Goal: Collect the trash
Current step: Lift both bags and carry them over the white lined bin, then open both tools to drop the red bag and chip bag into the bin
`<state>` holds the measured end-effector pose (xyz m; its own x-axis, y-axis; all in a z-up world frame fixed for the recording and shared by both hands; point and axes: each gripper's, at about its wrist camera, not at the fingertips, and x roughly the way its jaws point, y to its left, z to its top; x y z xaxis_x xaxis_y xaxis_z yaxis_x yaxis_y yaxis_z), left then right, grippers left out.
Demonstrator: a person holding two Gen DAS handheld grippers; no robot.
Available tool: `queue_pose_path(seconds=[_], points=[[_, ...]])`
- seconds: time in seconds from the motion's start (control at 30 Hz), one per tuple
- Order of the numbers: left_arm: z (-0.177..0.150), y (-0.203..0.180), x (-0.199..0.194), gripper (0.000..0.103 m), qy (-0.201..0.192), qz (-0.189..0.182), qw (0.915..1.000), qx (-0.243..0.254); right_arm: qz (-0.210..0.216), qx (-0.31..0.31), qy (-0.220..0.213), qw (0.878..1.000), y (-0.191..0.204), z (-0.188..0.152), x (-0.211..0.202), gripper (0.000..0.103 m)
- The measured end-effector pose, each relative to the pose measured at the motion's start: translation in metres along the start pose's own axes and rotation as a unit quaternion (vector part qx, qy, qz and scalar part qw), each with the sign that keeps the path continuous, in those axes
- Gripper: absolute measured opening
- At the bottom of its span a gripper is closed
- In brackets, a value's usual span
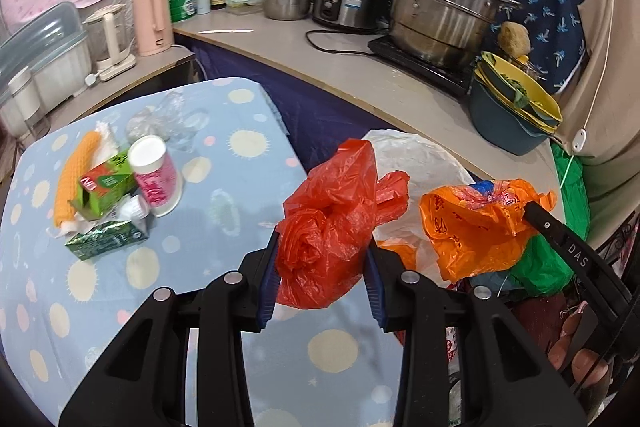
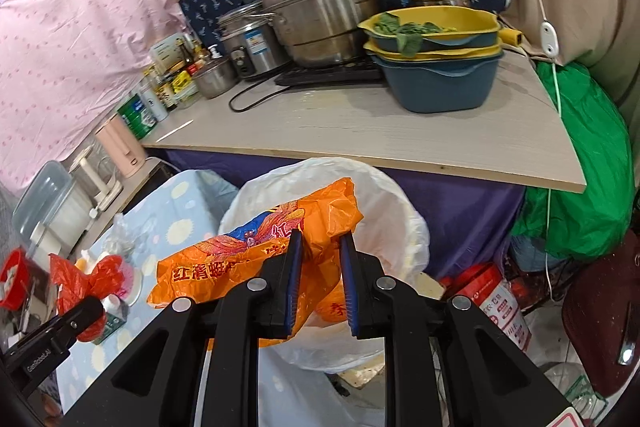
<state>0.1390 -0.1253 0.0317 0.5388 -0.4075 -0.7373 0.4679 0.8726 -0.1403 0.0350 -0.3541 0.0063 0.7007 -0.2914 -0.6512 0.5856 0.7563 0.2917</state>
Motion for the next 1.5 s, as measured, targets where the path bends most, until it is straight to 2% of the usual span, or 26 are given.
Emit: queue_pose_path(seconds=[0.3,0.7,0.87,0.93,1.03,1.1,1.2,1.5], points=[[0.013,-0.034,0.022,0.035,0.007,-0.010,0.9996,0.027,-0.018,0.014,0.005,1.000,-0.024,0.007,0.019,0.018],[0.031,-0.057,0.054,0.035,0.019,-0.016,0.9987,0.045,-0.031,0.002,0.032,0.999,-0.023,0.008,0.062,0.019],[0.044,-0.068,0.066,0.037,0.019,-0.020,0.9983,0.050,-0.039,0.010,0.030,0.999,-0.021,0.009,0.069,0.026],[0.048,-0.070,0.070,0.037,0.023,-0.028,0.9983,0.046,-0.044,0.015,0.025,0.999,-0.021,0.009,0.068,0.033],[0.051,-0.075,0.074,0.045,0.022,-0.031,0.9983,0.044,-0.045,0.019,0.024,0.999,-0.023,0.009,0.067,0.036],[0.052,-0.076,0.074,0.057,0.019,-0.031,0.9985,0.042,-0.045,0.019,0.023,0.999,-0.023,0.009,0.066,0.037],[0.052,-0.075,0.074,0.066,0.014,-0.029,0.9987,0.040,-0.044,0.019,0.020,0.999,-0.023,0.009,0.063,0.039],[0.051,-0.057,0.072,0.068,0.019,-0.022,0.9994,0.018,-0.037,0.016,0.014,0.999,-0.017,0.009,0.054,0.041]])
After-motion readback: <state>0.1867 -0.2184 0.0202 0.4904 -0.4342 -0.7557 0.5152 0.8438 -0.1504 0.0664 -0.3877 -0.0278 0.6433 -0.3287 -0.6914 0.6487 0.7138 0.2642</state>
